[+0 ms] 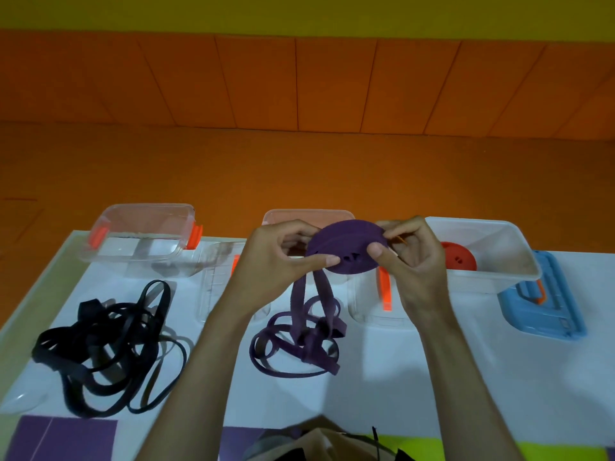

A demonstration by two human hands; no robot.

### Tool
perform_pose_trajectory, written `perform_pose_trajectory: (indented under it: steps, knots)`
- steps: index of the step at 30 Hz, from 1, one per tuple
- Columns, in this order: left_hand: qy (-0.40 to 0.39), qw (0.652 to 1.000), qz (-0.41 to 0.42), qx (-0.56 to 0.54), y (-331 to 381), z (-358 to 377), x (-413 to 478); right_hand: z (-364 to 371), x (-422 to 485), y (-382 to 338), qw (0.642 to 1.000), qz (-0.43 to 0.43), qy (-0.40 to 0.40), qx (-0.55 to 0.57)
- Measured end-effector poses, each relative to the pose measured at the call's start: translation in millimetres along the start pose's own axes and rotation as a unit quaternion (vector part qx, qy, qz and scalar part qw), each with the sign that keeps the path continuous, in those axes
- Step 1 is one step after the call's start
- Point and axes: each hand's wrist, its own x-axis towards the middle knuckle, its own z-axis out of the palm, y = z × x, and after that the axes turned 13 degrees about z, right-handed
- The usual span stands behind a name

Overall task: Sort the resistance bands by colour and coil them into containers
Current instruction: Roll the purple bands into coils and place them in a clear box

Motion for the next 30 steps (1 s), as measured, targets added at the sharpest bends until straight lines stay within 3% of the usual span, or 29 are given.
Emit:
perform_pose_trajectory:
  steps: [3,8,13,19,26,30]
  knots:
    - [-0.017,1.000,0.018,-0.006,5,4,4,1,1,-4,1.000,0.001,-0.010,-0.005]
    - [0.034,0.997,-0.006,-0.064,2,10,1,2,3,-3,0.998,0.008,0.039,0.052]
    - [0.034,0.998,0.008,-0.054,2,5,5,-6,6,4,0.999,0.020,-0.019,0.023]
    - [0.039,0.996,0.005,-0.083,0,15,6,-7,10,3,0.999,0.003,0.018,0.027]
    - [0.047,0.998,0.013,-0.035,-1,20,12,-14,9,4,0.999,0.007,-0.042,-0.001]
    - [0.063,0.995,0.038,-0.066,3,30,14,-17,14,-4,0.999,-0.027,-0.022,-0.003]
